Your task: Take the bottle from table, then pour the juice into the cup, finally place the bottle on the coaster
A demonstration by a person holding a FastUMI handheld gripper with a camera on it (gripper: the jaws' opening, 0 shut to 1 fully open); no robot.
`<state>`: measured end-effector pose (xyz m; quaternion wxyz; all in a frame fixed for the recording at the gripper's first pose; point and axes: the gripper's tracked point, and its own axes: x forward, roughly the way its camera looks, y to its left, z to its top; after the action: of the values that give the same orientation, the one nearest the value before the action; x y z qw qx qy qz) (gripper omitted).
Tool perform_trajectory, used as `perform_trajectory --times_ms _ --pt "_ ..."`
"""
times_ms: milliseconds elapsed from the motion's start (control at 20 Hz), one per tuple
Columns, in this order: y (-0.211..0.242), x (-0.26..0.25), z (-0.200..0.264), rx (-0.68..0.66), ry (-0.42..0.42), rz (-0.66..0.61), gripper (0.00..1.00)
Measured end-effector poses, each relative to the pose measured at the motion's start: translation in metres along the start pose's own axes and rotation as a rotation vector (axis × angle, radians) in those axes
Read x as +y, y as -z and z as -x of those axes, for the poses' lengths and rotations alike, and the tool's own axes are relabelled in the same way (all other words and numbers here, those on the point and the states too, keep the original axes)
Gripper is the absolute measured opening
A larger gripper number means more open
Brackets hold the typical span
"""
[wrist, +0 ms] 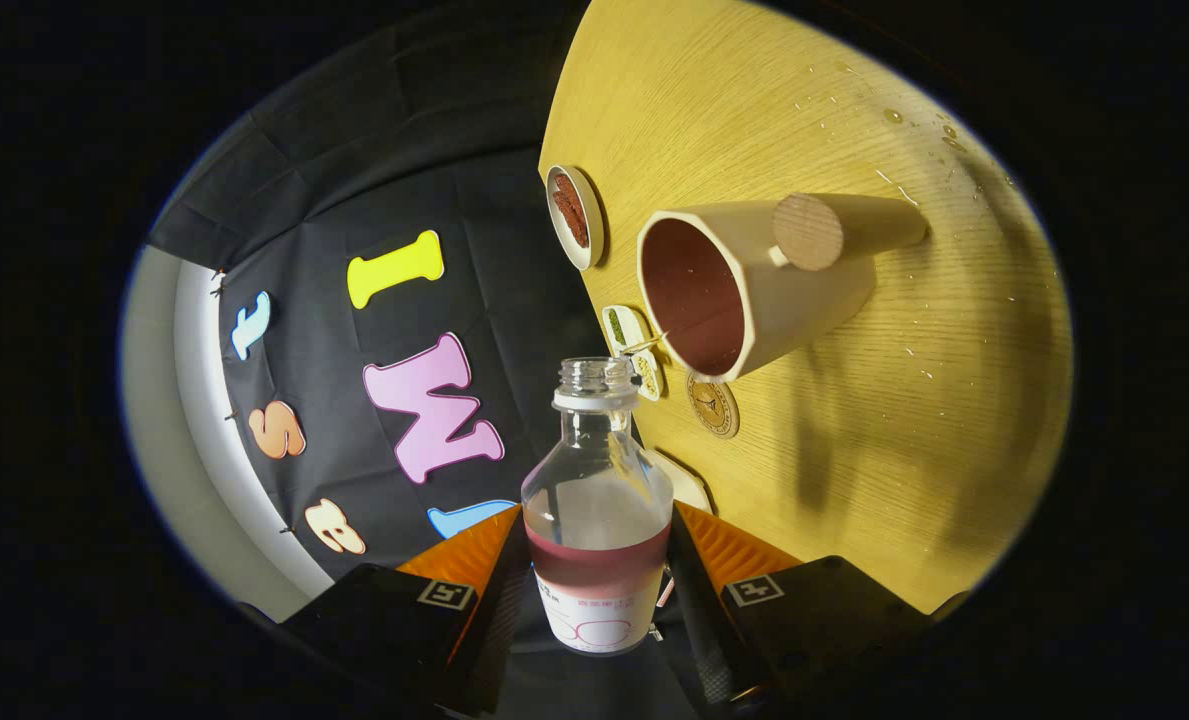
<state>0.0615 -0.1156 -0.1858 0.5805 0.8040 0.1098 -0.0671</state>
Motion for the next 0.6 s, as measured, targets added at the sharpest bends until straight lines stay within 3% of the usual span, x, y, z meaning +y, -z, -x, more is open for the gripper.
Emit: perform_trajectory --times_ms 600 --pt "-0.0040 0.0075 -0.0042 -0.002 -0.017 -0.060 0.76"
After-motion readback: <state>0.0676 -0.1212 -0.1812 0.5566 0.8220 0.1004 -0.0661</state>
